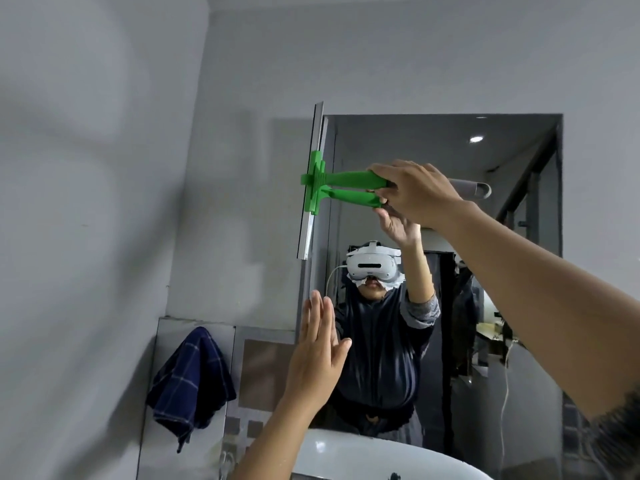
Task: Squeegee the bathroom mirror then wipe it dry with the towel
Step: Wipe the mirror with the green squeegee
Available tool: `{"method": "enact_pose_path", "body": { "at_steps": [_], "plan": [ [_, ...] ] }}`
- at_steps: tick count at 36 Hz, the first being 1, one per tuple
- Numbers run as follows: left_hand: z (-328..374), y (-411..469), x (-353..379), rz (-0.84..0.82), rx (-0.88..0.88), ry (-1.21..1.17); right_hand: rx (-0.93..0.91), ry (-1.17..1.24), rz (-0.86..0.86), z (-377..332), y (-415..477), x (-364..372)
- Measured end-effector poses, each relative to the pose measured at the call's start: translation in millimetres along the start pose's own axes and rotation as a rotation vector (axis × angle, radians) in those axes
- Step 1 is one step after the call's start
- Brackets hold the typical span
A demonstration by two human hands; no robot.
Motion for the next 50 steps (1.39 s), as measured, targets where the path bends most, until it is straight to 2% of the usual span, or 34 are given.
{"method": "enact_pose_path", "body": {
  "at_steps": [13, 23, 41, 50],
  "plan": [
    [1, -1, -3, -0.005, 0.02, 0.038, 0.026, 0.005, -0.058, 5, -2, -11],
    [-3, 1, 1, 0.016, 0.032, 0.073, 0.124, 0.04, -0.096, 45, -35, -24],
    [-7, 1, 4, 0.051, 0.02, 0.051, 0.308, -0.019, -0.043, 139, -106, -76],
    [-13, 4, 4, 0.054, -0.002, 0.059, 0.401, 0.018, 0.045, 154, -138, -73]
  ]
}}
Point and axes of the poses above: each hand's wrist, its own y-axis towards the middle knuckle, its own x-axis out of the palm, z = x × y, the point moved 7 cm from there along y, towards the middle knuckle, and after that the axes turned 7 degrees about z, right-handed, at the moved point
